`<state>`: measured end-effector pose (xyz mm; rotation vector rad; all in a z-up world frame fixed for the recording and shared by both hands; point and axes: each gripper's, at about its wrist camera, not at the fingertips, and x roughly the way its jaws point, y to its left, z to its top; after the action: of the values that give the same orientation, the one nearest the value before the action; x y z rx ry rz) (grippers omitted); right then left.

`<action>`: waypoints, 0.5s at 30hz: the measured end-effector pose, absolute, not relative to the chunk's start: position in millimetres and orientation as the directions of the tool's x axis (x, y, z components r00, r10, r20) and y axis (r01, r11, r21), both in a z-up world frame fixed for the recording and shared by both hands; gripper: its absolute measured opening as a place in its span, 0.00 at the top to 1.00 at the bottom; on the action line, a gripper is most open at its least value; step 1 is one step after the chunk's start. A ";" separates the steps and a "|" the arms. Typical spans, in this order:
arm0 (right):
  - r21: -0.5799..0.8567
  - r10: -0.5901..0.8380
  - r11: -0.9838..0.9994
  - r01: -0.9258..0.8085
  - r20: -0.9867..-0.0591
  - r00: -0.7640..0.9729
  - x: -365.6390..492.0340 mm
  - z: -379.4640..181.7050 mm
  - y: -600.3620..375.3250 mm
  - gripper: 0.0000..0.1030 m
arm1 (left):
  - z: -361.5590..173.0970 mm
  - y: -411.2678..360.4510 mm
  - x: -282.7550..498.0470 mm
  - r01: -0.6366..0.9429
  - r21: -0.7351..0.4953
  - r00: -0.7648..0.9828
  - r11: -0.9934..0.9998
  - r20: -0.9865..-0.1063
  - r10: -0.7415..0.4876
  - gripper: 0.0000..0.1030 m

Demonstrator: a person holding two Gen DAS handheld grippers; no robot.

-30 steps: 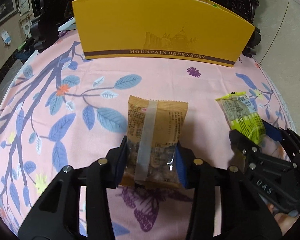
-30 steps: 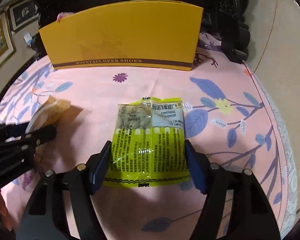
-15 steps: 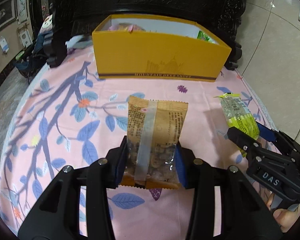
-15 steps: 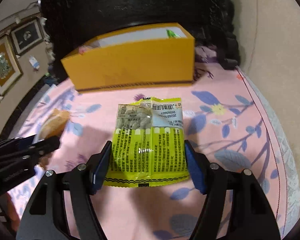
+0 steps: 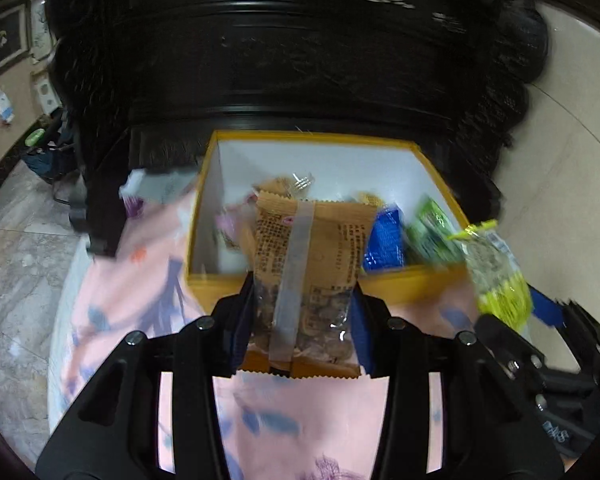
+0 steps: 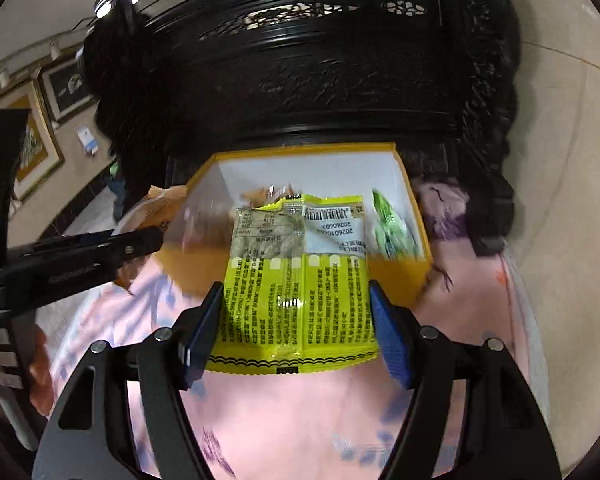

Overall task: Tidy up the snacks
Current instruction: 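Carry both packets over the yellow box and open both grippers to release them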

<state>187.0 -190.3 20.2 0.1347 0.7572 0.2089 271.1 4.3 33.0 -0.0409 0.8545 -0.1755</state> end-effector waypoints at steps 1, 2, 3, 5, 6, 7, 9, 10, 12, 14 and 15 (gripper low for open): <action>0.211 0.239 0.969 -0.129 -0.670 0.703 205.5 21.8 -189.1 0.31 | 33.2 1.6 287.4 0.125 -0.095 0.638 0.988 -0.755 -0.154 0.59; 0.214 0.236 0.969 -0.121 -0.672 0.702 217.8 22.4 -187.9 0.31 | 31.8 -0.4 305.0 0.109 -0.091 0.630 0.990 -0.763 -0.140 0.59; 0.204 0.221 0.973 -0.110 -0.672 0.707 233.7 23.4 -185.4 0.31 | 30.3 -1.5 316.7 0.097 -0.088 0.627 0.991 -0.768 -0.130 0.59; 0.171 0.192 0.980 -0.101 -0.675 0.713 255.2 22.9 -180.6 0.31 | 26.0 -2.2 333.8 0.084 -0.080 0.626 0.993 -0.772 -0.115 0.59; 0.160 0.185 0.982 -0.103 -0.677 0.712 261.9 21.0 -179.0 0.31 | 23.4 -2.4 339.8 0.081 -0.079 0.625 0.994 -0.773 -0.113 0.59; 0.151 0.181 0.983 -0.105 -0.680 0.711 267.0 19.0 -178.2 0.31 | 21.6 -1.7 343.1 0.082 -0.081 0.623 0.993 -0.774 -0.114 0.59; 0.142 0.177 0.984 -0.109 -0.686 0.706 275.7 12.5 -177.3 0.31 | 17.9 -2.9 349.9 0.087 -0.071 0.623 0.994 -0.775 -0.110 0.59; 0.145 0.178 0.984 -0.107 -0.688 0.704 279.2 10.3 -177.9 0.31 | 15.8 -3.0 353.1 0.084 -0.060 0.626 0.995 -0.773 -0.100 0.59; 0.155 0.179 0.983 -0.098 -0.686 0.705 285.1 8.7 -179.9 0.31 | 12.5 -2.4 361.4 0.080 -0.051 0.626 0.995 -0.774 -0.090 0.59; 0.155 0.176 0.983 -0.095 -0.681 0.711 289.0 9.1 -179.9 0.31 | 11.9 -1.2 367.5 0.075 -0.057 0.626 0.996 -0.774 -0.092 0.59; 0.145 0.170 0.985 -0.097 -0.672 0.721 289.0 10.6 -178.6 0.30 | 13.3 -1.0 368.8 0.077 -0.054 0.631 0.996 -0.770 -0.090 0.58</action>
<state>289.0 -178.6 10.6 0.1019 0.7521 0.1480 368.8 -1.0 13.3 -0.0160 0.8825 -0.0959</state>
